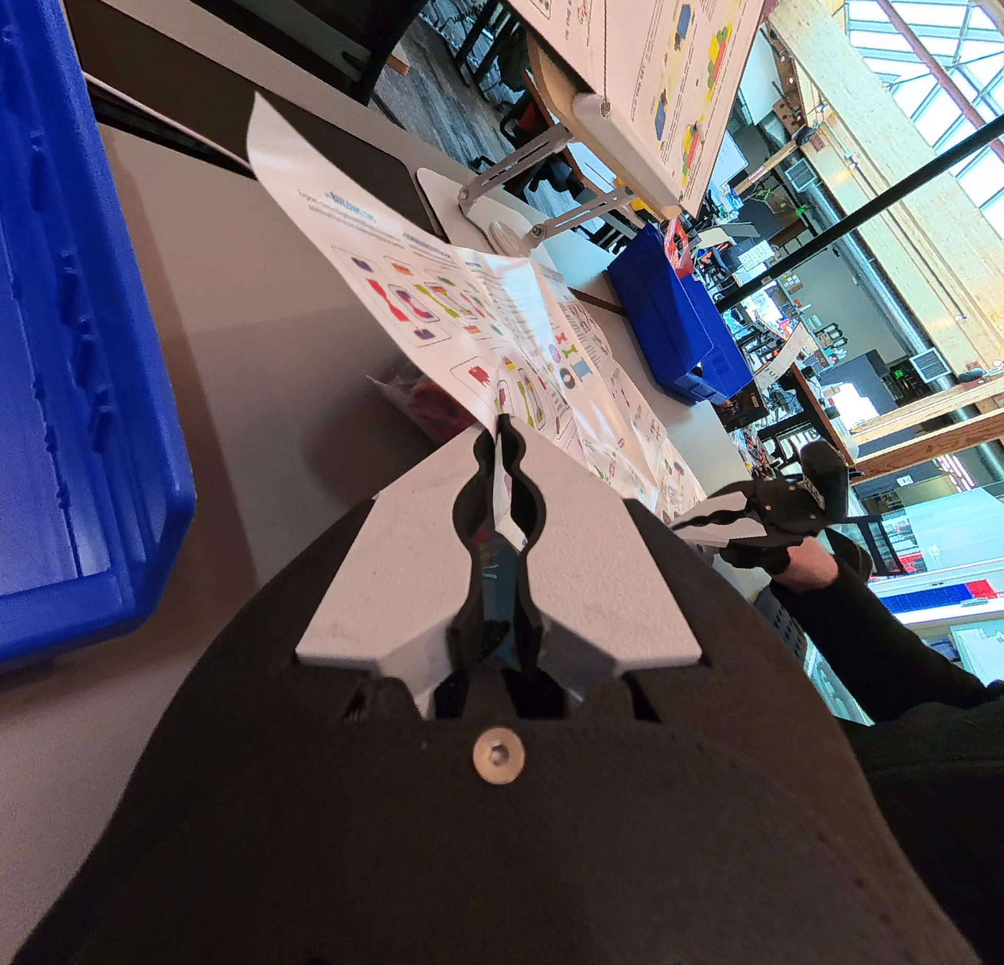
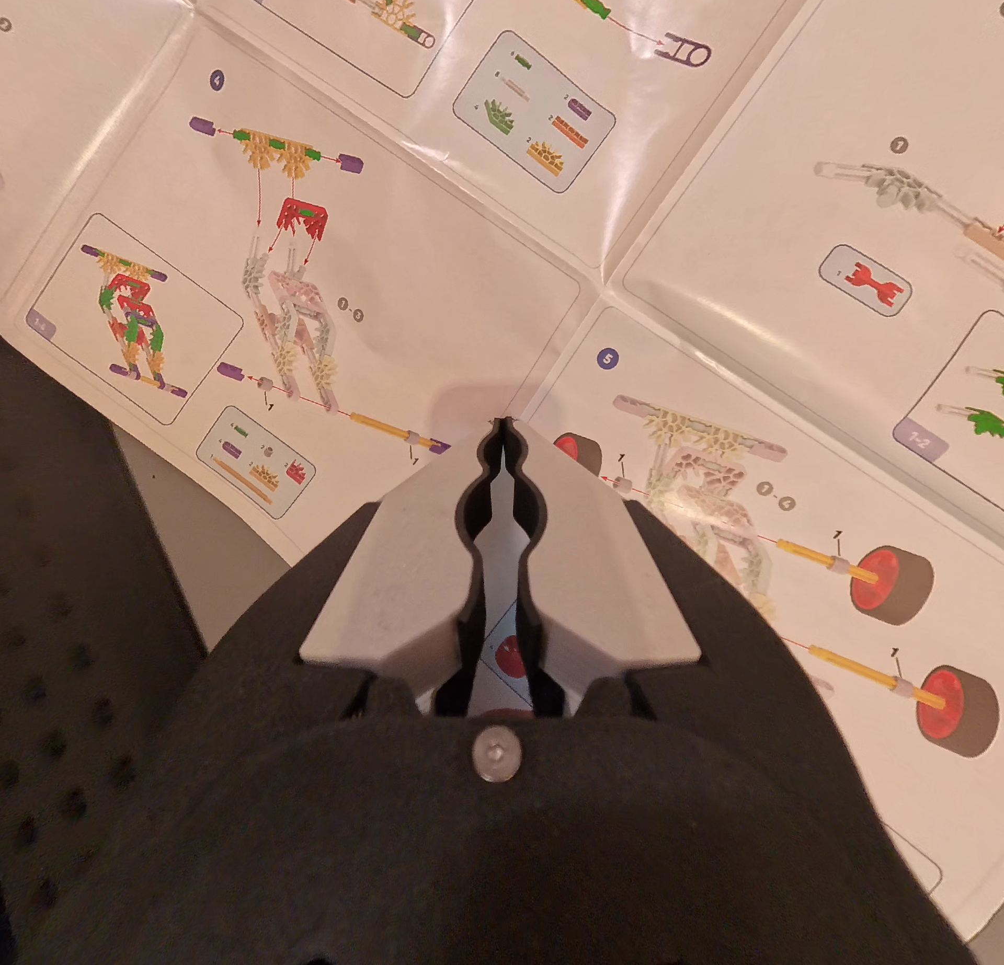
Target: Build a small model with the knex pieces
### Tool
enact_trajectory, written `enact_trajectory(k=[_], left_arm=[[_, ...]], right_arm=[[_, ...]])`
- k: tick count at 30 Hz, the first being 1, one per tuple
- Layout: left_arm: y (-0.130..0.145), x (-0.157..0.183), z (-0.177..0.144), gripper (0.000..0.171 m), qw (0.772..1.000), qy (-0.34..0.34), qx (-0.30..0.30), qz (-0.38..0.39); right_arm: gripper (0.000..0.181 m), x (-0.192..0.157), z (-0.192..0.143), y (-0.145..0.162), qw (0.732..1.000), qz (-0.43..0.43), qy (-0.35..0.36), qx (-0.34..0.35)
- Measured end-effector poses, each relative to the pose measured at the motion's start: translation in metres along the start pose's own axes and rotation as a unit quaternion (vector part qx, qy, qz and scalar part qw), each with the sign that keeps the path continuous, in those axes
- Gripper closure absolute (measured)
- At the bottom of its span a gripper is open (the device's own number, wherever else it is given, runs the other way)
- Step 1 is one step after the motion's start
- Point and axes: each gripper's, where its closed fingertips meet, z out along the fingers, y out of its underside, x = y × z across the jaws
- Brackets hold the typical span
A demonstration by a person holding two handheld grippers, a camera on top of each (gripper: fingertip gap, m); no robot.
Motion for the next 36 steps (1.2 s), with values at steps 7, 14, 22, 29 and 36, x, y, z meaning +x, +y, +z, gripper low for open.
enact_trajectory(k=[7, 14, 22, 29, 36], left_arm=[[-0.002, -0.002, 0.002, 0.171, 1.0, -0.001, -0.002, 0.0], [-0.004, -0.003, 0.004, 0.171, 1.0, 0.002, -0.002, -0.005], [-0.008, 0.0, 0.001, 0.166, 1.0, 0.01, 0.006, -0.014], [-0.008, 0.009, 0.0, 0.149, 0.998, 0.046, 0.012, -0.044], [-0.014, 0.02, 0.0, 0.138, 0.995, 0.079, 0.03, -0.058]], right_arm=[[0.181, -0.019, 0.006, 0.0, 1.0, 0.008, -0.026, 0.002], [0.181, -0.034, 0.009, -0.002, 0.999, 0.009, -0.037, 0.007], [0.181, -0.033, 0.008, 0.002, 0.999, 0.021, -0.044, 0.016], [0.181, -0.023, 0.0, 0.008, 0.998, 0.025, -0.045, 0.021], [0.181, -0.022, -0.005, 0.014, 0.998, 0.026, -0.046, 0.026]])
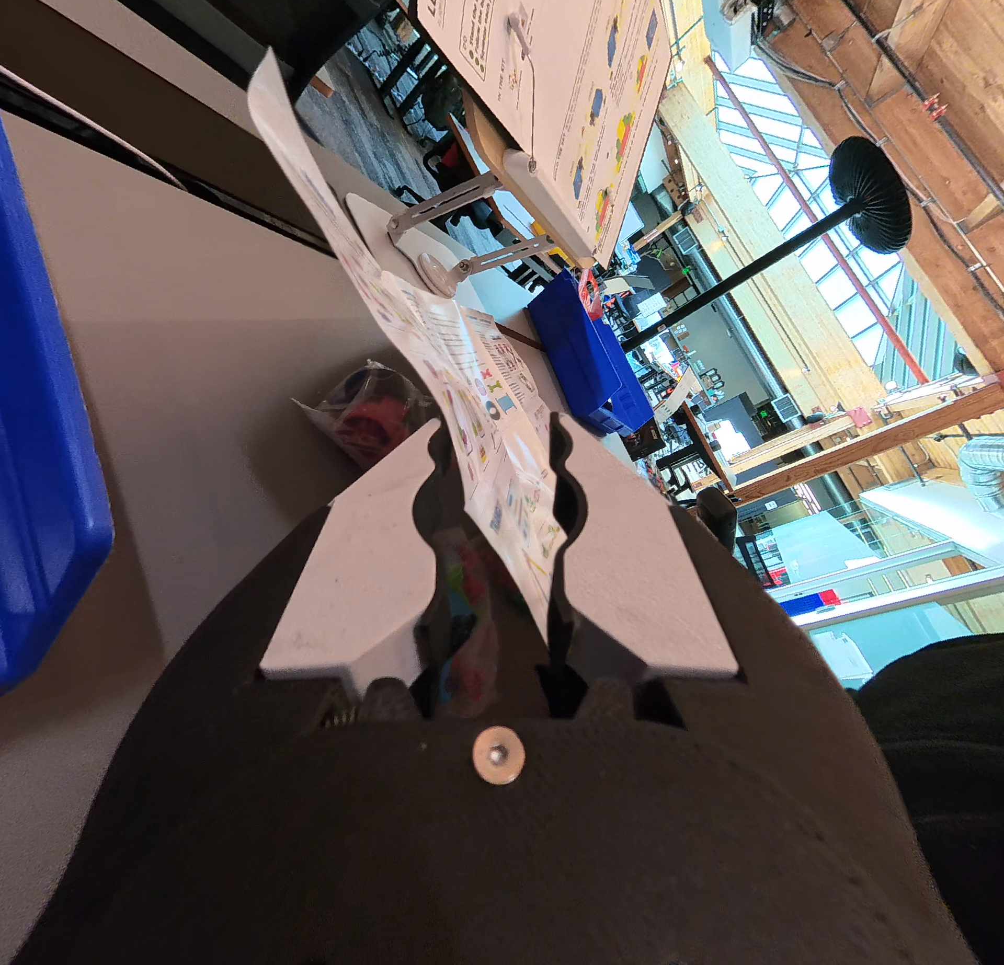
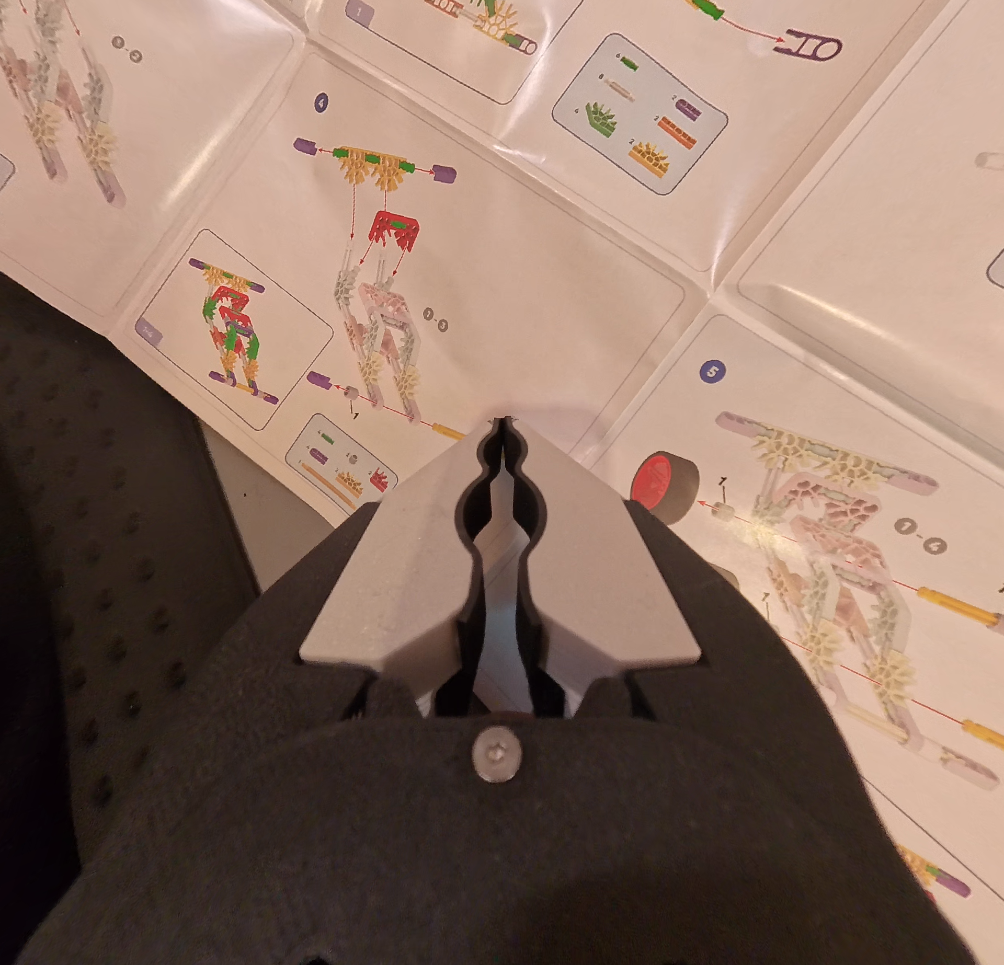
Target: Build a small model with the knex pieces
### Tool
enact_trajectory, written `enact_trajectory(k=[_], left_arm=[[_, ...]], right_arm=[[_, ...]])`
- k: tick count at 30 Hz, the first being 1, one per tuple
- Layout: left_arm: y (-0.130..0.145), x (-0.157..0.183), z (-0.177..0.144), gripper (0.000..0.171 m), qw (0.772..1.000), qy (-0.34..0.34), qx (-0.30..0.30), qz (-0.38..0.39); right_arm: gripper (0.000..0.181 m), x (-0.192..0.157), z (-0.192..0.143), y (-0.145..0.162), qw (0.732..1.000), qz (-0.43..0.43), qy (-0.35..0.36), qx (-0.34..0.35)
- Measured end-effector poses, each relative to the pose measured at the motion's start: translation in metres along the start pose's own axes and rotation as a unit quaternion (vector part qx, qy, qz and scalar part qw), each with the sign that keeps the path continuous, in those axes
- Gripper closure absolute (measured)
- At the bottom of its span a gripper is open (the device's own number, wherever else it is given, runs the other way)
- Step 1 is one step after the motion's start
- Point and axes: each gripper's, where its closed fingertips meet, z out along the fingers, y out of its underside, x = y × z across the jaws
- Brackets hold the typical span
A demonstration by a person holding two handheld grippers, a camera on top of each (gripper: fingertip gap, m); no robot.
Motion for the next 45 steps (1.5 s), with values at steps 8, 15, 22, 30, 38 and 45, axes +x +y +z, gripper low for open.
enact_trajectory(k=[8, 15, 22, 30, 38, 45], left_arm=[[-0.004, 0.005, 0.007, 0.132, 1.0, 0.01, 0.001, -0.008], [-0.003, 0.005, 0.015, 0.152, 1.0, -0.005, -0.011, 0.009], [-0.005, 0.007, 0.014, 0.171, 0.999, -0.017, -0.006, 0.032], [-0.007, 0.014, 0.015, 0.171, 0.998, -0.023, -0.01, 0.055], [-0.007, 0.018, 0.015, 0.171, 0.998, -0.022, -0.01, 0.061], [-0.007, 0.019, 0.015, 0.171, 0.998, -0.025, -0.012, 0.063]], right_arm=[[0.181, -0.004, -0.002, 0.002, 1.0, 0.006, -0.006, 0.011], [0.181, -0.003, -0.002, 0.001, 1.0, 0.007, -0.009, 0.017], [0.181, -0.003, -0.002, 0.001, 1.0, 0.008, -0.011, 0.02], [0.181, -0.004, -0.001, 0.0, 1.0, 0.012, -0.014, 0.023], [0.181, -0.005, -0.001, 0.0, 1.0, 0.011, -0.012, 0.025], [0.181, -0.006, -0.001, 0.0, 0.999, 0.013, -0.014, 0.026]])
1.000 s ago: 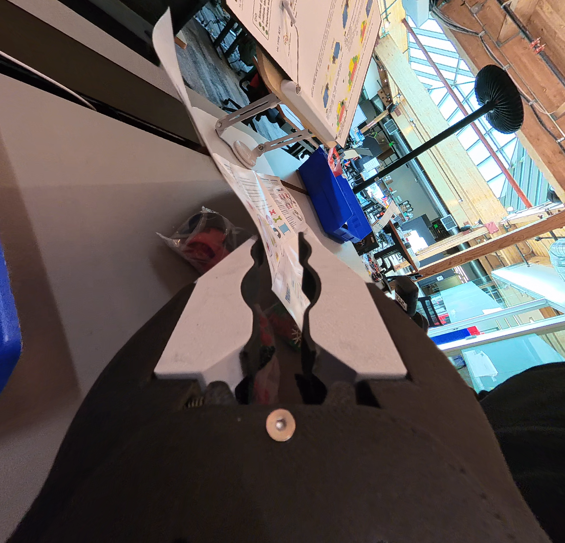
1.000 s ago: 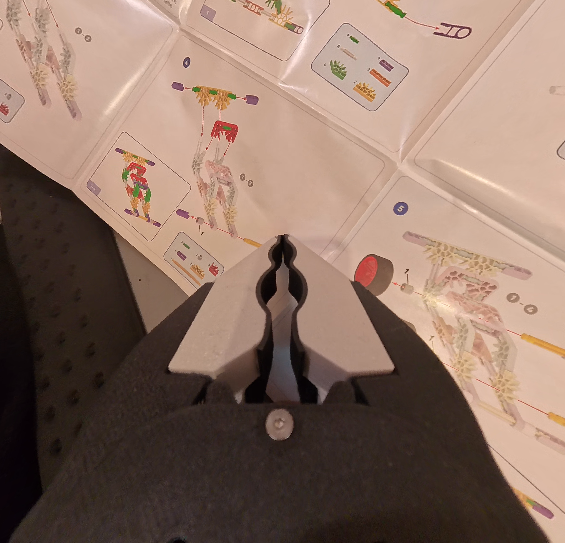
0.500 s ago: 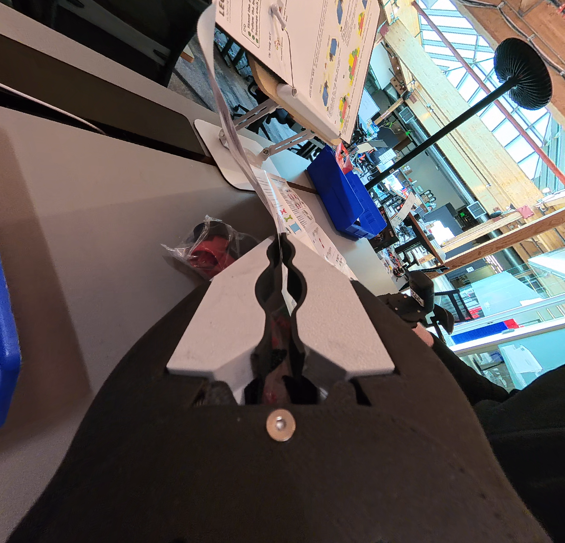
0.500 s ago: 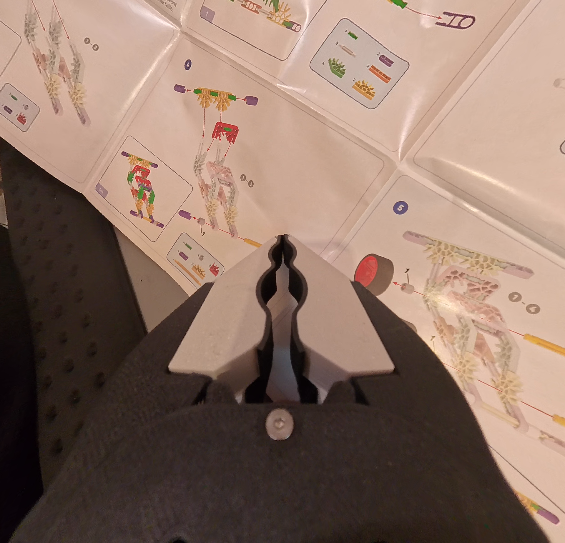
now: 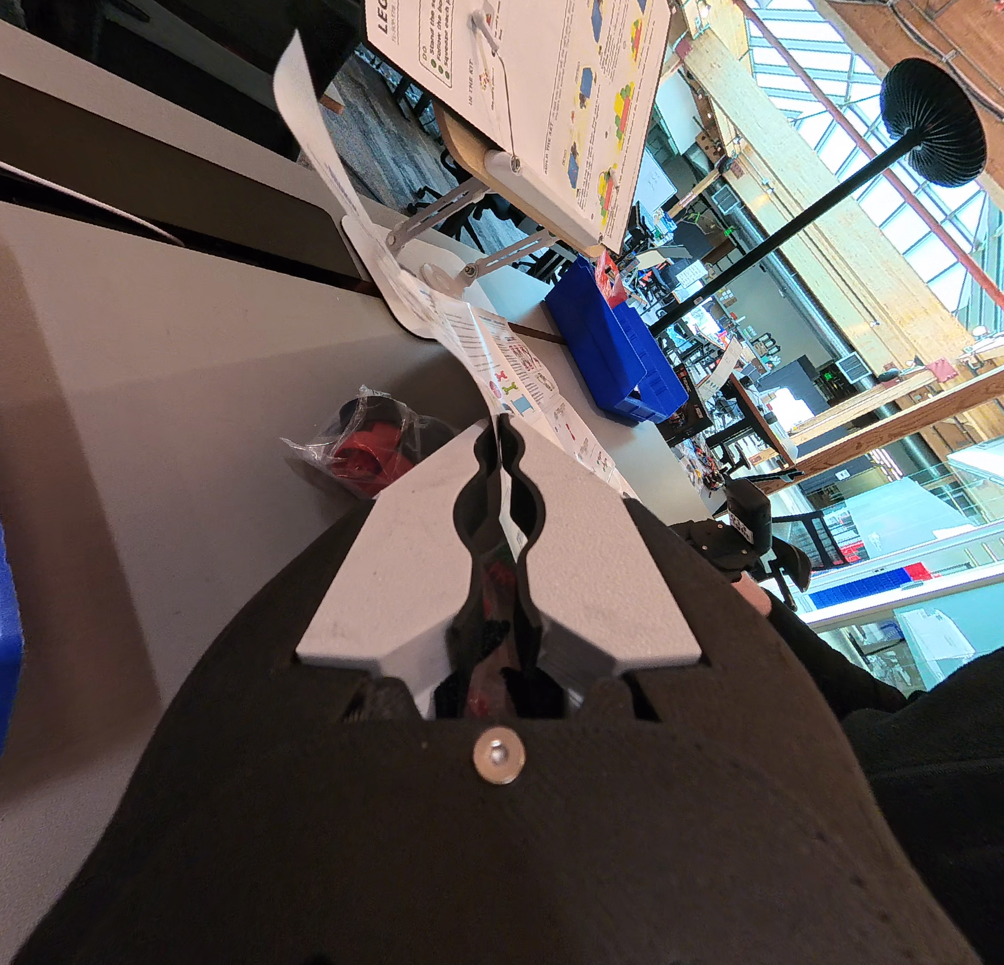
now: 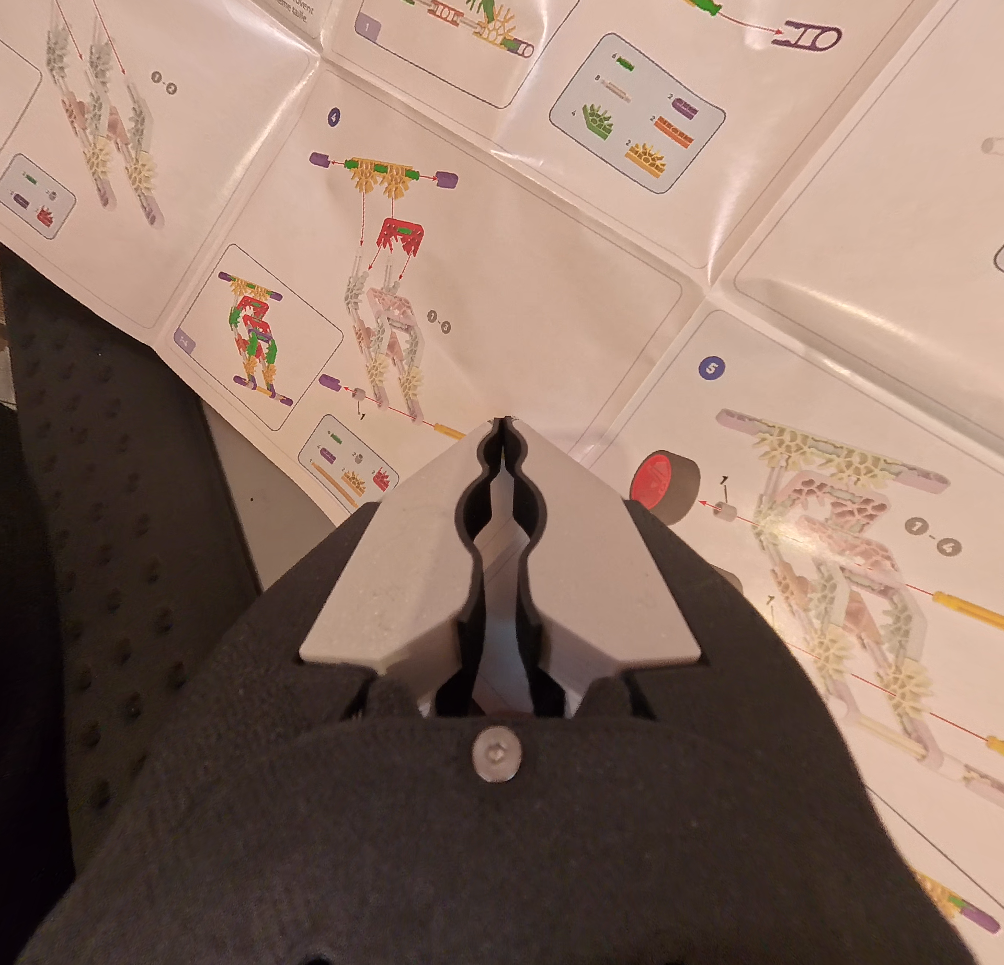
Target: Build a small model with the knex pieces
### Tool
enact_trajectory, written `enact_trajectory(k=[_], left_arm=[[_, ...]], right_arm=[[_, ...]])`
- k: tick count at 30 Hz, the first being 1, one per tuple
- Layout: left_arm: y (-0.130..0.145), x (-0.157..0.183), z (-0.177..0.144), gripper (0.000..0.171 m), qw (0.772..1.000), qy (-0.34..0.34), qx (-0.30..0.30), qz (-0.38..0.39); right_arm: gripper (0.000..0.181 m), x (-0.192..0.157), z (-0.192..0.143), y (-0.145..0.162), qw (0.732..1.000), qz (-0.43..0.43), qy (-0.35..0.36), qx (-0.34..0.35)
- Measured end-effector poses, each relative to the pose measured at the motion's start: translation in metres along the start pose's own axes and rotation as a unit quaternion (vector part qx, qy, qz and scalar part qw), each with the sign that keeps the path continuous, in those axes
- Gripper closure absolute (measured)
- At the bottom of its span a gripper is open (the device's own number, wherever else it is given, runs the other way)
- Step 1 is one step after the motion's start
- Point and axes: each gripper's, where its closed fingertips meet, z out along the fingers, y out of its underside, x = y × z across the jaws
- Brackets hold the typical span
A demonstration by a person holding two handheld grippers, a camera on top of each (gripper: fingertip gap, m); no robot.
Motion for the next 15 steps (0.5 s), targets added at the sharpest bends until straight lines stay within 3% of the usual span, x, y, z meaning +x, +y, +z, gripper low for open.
enact_trajectory(k=[15], left_arm=[[-0.0013, 0.0042, -0.0002, 0.171, 1.0, 0.0, 0.006, 0.007]], right_arm=[[0.181, -0.001, 0.0004, -0.0002, 1.0, 0.0, 0.0, 0.002]])
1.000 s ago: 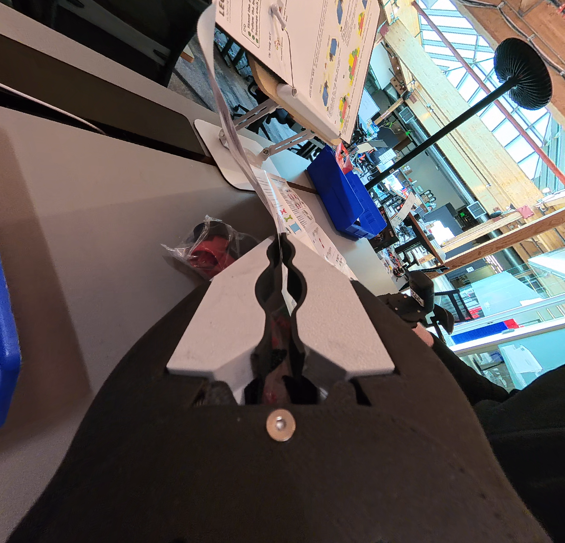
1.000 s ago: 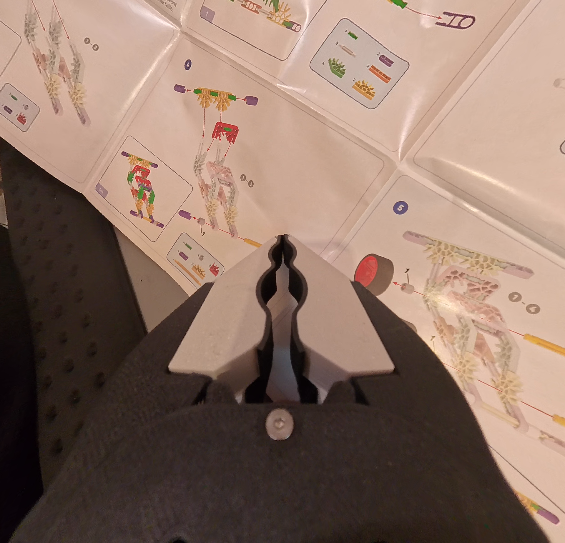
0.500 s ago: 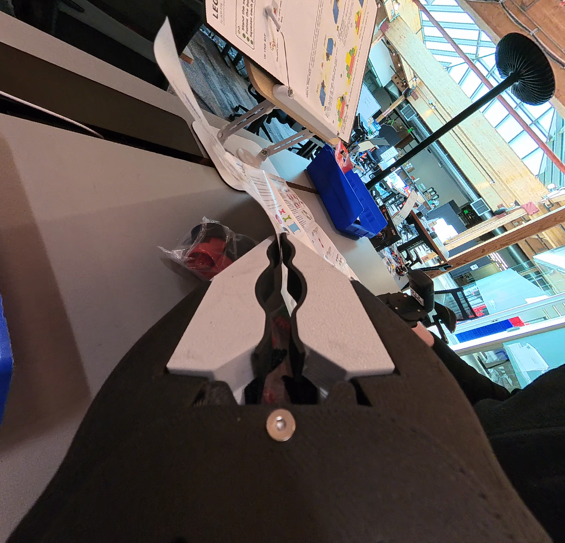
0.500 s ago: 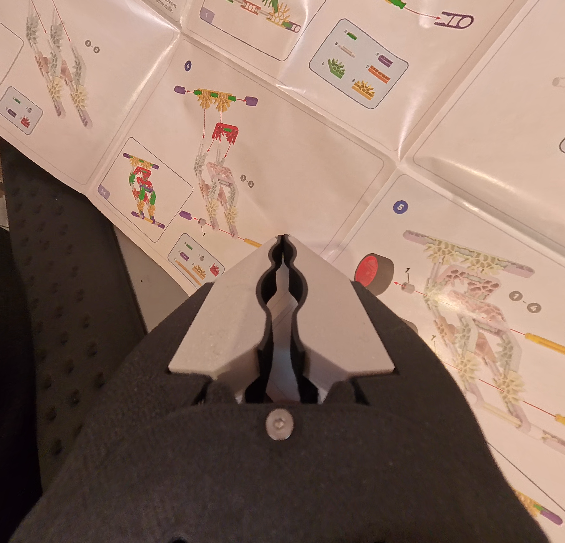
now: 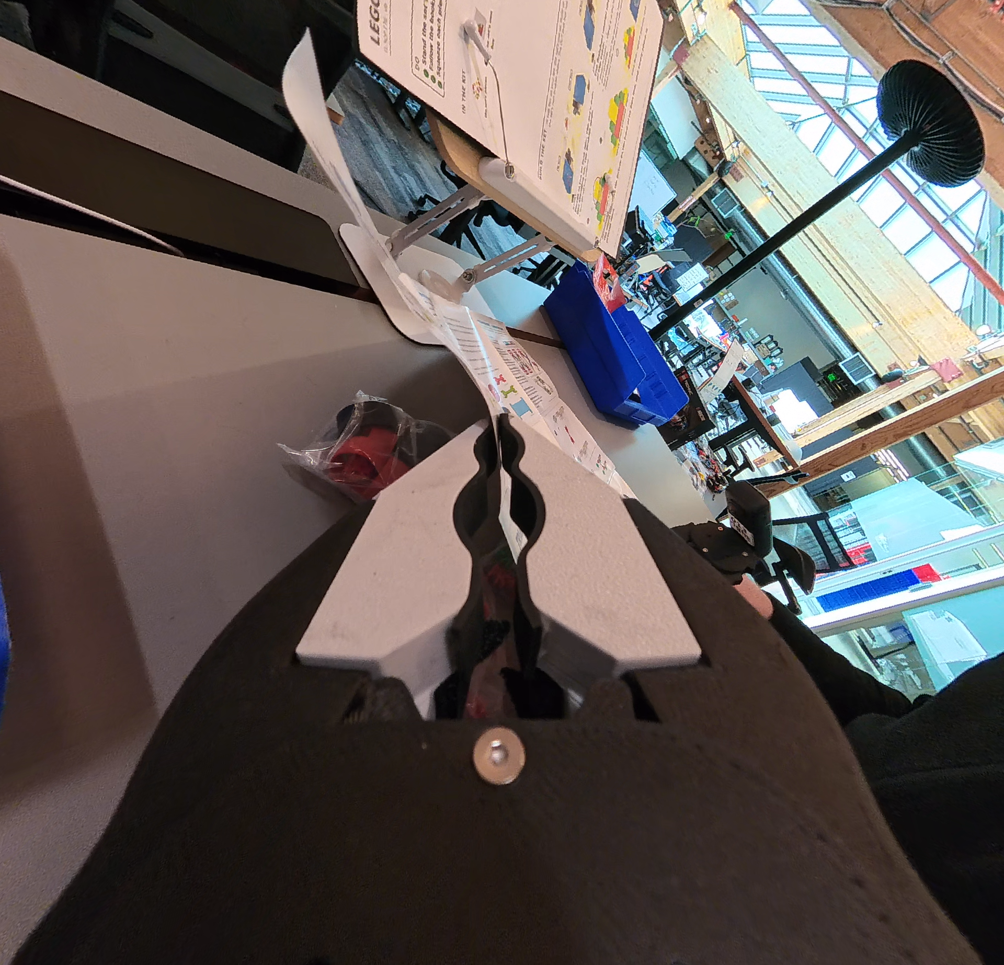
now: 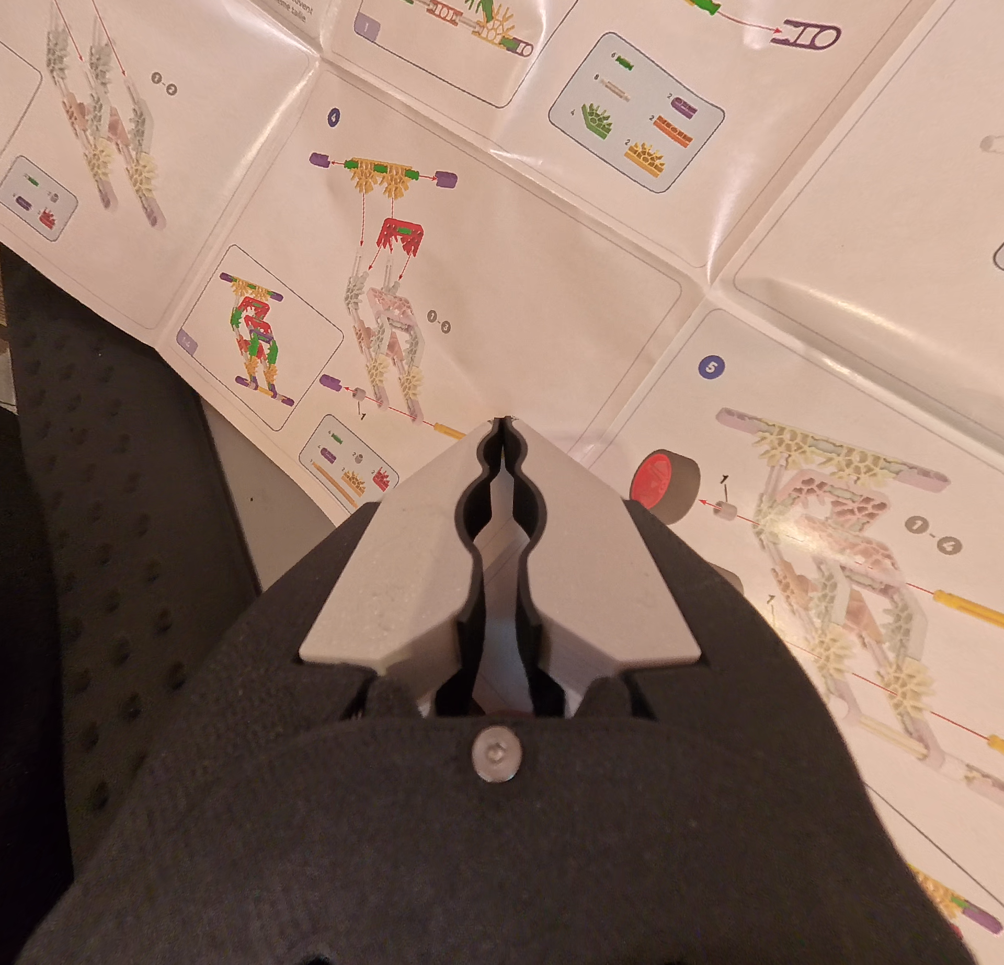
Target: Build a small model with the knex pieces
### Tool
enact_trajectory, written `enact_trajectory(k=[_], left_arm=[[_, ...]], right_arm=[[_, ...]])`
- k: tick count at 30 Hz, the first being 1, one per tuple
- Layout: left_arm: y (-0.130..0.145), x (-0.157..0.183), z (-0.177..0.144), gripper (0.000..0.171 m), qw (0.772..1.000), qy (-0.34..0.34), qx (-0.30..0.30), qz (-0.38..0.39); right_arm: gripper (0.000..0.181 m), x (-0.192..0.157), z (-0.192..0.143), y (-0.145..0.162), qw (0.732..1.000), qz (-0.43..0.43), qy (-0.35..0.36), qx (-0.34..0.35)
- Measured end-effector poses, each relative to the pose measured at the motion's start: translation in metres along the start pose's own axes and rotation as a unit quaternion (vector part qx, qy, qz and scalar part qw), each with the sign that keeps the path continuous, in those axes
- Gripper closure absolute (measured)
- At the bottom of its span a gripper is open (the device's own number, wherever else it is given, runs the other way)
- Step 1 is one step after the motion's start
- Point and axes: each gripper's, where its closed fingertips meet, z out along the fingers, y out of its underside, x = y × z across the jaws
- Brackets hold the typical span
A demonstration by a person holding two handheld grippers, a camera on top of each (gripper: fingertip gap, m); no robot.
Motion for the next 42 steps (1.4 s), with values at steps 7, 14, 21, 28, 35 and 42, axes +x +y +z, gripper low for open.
enact_trajectory(k=[7, 14, 21, 28, 35, 42], left_arm=[[-0.001, 0.005, -0.003, 0.171, 1.0, -0.001, 0.002, 0.009], [-0.002, 0.013, -0.004, 0.171, 1.0, 0.003, 0.005, 0.02], [-0.003, 0.02, -0.006, 0.171, 1.0, 0.005, 0.006, 0.029], [-0.004, 0.023, -0.006, 0.171, 0.999, 0.005, 0.007, 0.035], [-0.005, 0.026, -0.006, 0.171, 0.999, 0.007, 0.008, 0.04], [-0.007, 0.032, -0.008, 0.171, 0.999, 0.013, 0.011, 0.049]], right_arm=[[0.181, 0.0, 0.0, 0.0, 1.0, -0.001, 0.001, 0.001], [0.181, 0.001, 0.001, 0.0, 1.0, -0.003, 0.004, 0.001], [0.181, 0.001, 0.002, 0.0, 1.0, -0.004, 0.004, 0.002], [0.181, 0.002, 0.002, 0.001, 1.0, -0.003, 0.003, 0.002], [0.181, 0.003, 0.004, 0.001, 1.0, -0.001, 0.002, 0.002], [0.181, 0.003, 0.005, 0.001, 1.0, 0.0, 0.001, 0.002]])
